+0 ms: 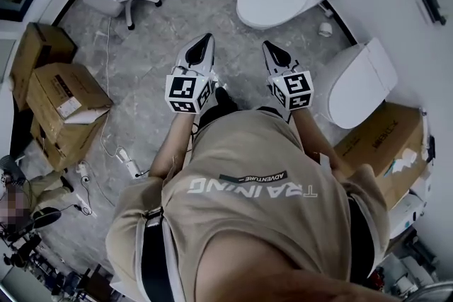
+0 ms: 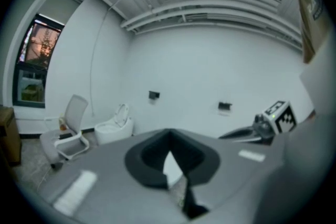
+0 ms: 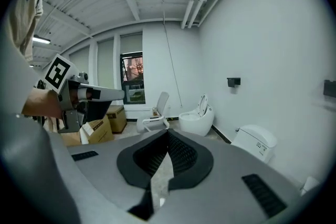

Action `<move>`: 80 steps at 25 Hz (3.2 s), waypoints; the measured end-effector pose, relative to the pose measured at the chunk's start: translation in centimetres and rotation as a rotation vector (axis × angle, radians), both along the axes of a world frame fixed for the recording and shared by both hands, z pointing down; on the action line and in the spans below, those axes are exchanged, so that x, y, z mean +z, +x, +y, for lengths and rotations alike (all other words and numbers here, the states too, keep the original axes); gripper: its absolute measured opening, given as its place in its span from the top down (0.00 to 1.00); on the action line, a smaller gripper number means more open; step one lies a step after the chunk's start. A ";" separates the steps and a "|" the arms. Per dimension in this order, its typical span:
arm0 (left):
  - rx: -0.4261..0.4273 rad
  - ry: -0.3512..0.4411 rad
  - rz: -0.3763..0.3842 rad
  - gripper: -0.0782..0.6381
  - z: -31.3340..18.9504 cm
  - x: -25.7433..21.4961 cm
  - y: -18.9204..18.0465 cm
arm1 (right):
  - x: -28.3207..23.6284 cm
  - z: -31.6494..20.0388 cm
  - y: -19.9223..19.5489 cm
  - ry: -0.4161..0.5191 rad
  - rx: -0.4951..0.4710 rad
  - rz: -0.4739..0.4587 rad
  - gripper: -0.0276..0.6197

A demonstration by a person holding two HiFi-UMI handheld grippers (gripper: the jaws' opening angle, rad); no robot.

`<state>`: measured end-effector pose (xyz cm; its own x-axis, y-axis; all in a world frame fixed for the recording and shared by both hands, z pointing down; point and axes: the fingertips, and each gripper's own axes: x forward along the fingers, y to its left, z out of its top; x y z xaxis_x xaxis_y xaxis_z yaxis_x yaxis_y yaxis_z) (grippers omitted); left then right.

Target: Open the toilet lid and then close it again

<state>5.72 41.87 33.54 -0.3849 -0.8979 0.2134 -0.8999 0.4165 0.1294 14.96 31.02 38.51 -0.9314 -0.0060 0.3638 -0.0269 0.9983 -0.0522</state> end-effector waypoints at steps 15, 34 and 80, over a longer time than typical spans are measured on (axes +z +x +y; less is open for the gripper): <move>0.098 -0.026 0.051 0.89 -4.7 2.5 -9.4 | 1.2 -5.3 -8.2 -0.023 0.128 0.035 0.94; 0.224 -0.134 0.014 0.89 -24.0 2.8 -18.1 | 3.8 -24.2 -15.2 -0.137 0.315 -0.012 0.94; 0.899 -0.500 0.205 0.88 -35.3 25.5 -21.2 | 24.8 -22.4 -9.2 -0.446 0.993 0.299 0.93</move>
<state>-15.49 6.52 59.07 0.4656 -0.6266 0.6249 -0.8848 -0.3467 0.3115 5.75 8.58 63.28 -0.4616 -0.5093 0.7263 -0.8695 0.4217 -0.2570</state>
